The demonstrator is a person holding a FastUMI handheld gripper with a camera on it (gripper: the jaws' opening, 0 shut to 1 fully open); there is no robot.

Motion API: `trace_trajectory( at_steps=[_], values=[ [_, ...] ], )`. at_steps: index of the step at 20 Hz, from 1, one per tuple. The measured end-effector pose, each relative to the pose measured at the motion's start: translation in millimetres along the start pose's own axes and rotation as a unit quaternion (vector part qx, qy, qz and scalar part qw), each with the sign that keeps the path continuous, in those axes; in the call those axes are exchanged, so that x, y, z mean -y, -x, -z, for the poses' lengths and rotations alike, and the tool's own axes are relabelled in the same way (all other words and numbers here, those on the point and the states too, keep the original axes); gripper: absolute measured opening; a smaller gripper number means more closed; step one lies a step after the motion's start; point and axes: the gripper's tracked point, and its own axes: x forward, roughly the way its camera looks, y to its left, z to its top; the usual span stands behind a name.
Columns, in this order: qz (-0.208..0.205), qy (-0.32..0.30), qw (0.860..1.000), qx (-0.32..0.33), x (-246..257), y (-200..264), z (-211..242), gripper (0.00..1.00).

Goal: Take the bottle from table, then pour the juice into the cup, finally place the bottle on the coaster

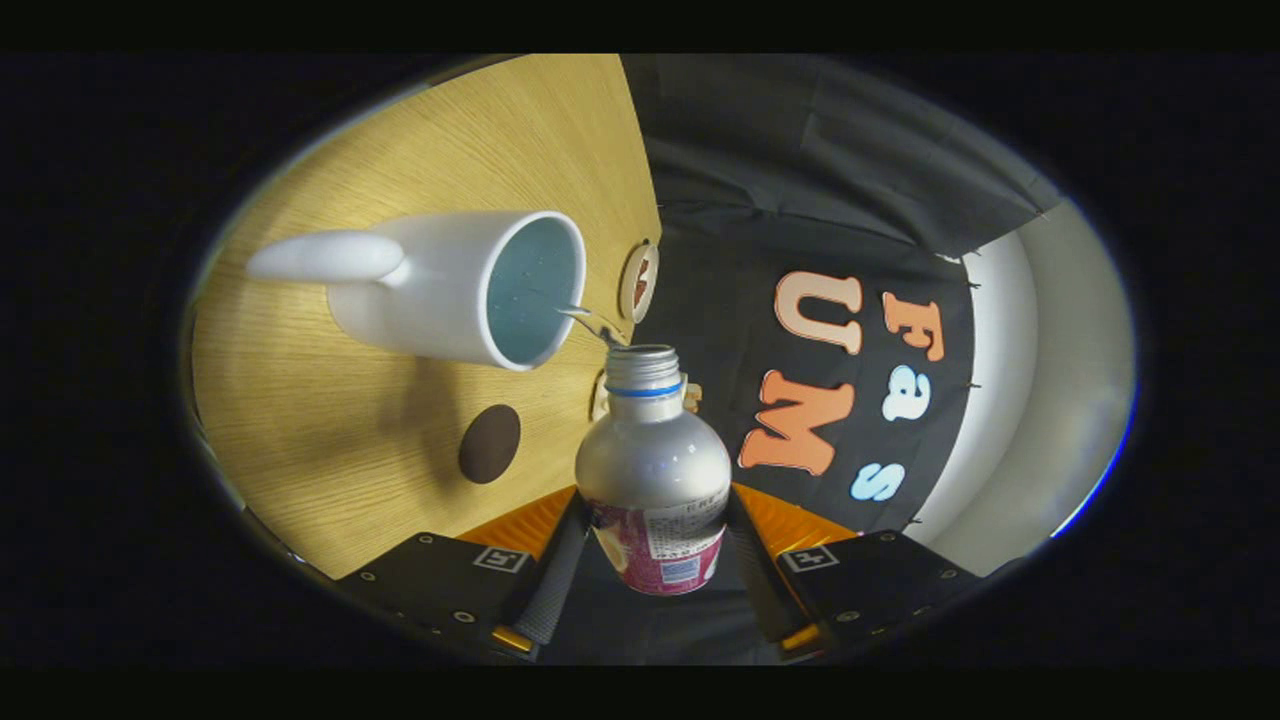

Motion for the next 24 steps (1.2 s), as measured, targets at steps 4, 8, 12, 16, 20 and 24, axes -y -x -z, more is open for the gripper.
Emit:
trace_trajectory(
  at_steps=[4, 8, 12, 16, 20, 24],
  values=[
    [0.0, 0.006, 1.0, 0.001, -0.7, 0.9, -1.7, 0.76],
    [0.002, 0.006, 1.0, 0.003, 0.6, 0.7, -1.3, 0.76],
    [0.005, 0.014, 1.0, 0.002, 2.8, 0.4, -1.7, 0.76],
    [0.003, 0.02, 1.0, 0.002, 3.7, 0.3, -1.4, 0.76],
    [0.003, 0.024, 1.0, 0.001, 4.1, 0.5, -1.3, 0.76],
    [0.006, 0.034, 0.999, 0.004, 6.0, 0.8, -3.2, 0.76]
  ],
)
